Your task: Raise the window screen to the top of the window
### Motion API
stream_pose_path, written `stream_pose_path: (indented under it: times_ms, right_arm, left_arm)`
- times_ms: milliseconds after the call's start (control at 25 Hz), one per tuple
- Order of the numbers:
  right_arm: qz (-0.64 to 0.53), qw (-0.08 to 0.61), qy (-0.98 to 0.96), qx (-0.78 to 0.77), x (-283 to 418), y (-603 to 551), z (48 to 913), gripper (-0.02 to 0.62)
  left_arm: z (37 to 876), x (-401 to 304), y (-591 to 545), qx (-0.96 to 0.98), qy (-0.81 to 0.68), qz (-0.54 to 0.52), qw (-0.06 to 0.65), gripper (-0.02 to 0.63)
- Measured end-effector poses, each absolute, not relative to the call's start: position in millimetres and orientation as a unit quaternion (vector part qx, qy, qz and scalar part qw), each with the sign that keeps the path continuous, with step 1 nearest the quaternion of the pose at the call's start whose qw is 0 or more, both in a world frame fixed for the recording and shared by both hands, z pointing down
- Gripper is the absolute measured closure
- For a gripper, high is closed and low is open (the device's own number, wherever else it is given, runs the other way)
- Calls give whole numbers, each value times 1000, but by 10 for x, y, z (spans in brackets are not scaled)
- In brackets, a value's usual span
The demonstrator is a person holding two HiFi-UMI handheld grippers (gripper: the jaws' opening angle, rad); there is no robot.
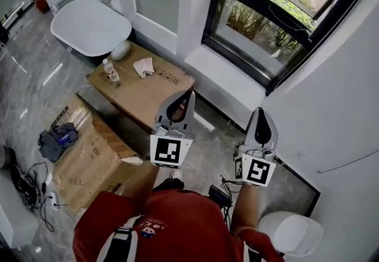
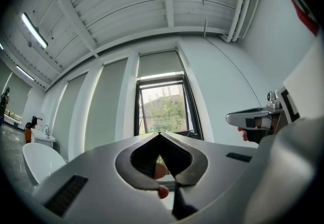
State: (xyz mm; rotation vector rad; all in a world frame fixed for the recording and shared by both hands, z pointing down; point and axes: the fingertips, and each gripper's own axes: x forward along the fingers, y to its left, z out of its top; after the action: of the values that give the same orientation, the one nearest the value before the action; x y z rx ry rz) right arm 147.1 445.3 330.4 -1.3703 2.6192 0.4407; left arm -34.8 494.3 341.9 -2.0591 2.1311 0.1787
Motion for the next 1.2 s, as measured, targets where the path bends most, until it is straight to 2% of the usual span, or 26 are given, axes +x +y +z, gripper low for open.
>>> stream_pose_path:
  times_ms: [640,1200]
  right_arm:
    - [145,73,855,-493,1408,3801,3407,586]
    - [119,92,852,-501,1602,2217,3401,586]
  left_arm:
    - [3519,-527,4199,-714,693,47,85,601]
    - [3367,-367,2637,-712,694,37,101,601]
